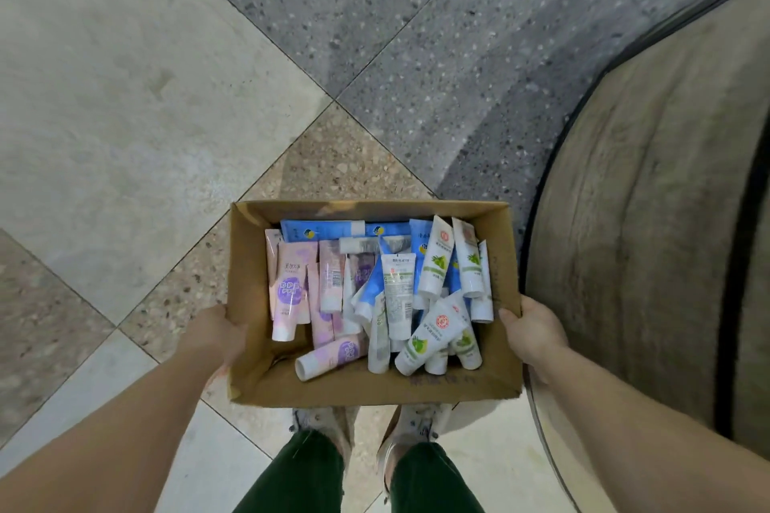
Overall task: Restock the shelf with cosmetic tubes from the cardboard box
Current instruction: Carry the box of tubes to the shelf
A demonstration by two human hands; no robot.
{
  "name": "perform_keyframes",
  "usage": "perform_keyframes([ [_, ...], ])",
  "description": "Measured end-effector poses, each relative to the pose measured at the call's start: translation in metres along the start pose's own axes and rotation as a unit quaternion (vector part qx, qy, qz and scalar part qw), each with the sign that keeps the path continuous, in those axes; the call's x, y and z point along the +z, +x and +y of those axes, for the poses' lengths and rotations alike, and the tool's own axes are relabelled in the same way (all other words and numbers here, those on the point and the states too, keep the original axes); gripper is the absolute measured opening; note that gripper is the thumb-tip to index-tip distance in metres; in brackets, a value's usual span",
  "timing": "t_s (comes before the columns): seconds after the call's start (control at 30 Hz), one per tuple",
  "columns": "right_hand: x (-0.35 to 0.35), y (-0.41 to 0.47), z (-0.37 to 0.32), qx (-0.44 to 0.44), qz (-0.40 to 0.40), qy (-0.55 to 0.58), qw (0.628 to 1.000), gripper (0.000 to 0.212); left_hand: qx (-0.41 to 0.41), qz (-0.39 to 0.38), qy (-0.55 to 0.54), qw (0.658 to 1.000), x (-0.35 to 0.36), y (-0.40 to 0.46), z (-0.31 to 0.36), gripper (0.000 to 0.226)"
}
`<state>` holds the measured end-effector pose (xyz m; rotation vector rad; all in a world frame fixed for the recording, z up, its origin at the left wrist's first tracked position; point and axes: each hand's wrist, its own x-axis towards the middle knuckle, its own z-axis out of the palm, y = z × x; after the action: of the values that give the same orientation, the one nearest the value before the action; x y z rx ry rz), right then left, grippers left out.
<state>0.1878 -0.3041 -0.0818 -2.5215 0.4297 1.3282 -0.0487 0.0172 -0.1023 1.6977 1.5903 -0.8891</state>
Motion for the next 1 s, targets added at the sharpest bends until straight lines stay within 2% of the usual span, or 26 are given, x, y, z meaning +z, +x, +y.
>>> perform_keyframes([
  [0.17,-0.072,-0.088,-0.046,-0.045,0.026,-0.039,0.998,0.032,0.02,-0.015,-0.021,0.999,-0.089,-0.075,0.01,0.015],
  [0.27,-0.121,-0.154,-0.085,-0.083,0.074,-0.038,0.993,0.029,0.062,0.014,-0.007,0.998,-0.164,-0.138,0.034,0.012],
  [0.4,-0.188,-0.244,-0.154,-0.134,0.172,0.006,0.976,0.032,0.113,0.107,-0.017,0.988,-0.27,-0.214,0.074,0.016],
  [0.5,-0.243,-0.303,-0.21,-0.183,0.217,0.038,0.958,0.04,0.144,0.188,-0.033,0.971,-0.348,-0.264,0.108,0.023],
  [0.6,-0.302,-0.348,-0.267,-0.232,0.25,0.022,0.94,0.038,0.171,0.261,-0.05,0.949,-0.424,-0.306,0.153,0.035],
  [0.77,-0.398,-0.371,-0.357,-0.274,0.285,0.024,0.918,0.044,0.234,0.349,-0.033,0.907,-0.53,-0.345,0.245,0.031],
  [0.9,-0.478,-0.361,-0.429,-0.295,0.286,0.049,0.91,0.031,0.256,0.364,0.103,0.889,-0.598,-0.369,0.329,0.031],
  [1.0,-0.541,-0.35,-0.485,-0.304,0.278,0.028,0.911,0.03,0.252,0.348,0.145,0.891,-0.64,-0.381,0.394,0.033],
])
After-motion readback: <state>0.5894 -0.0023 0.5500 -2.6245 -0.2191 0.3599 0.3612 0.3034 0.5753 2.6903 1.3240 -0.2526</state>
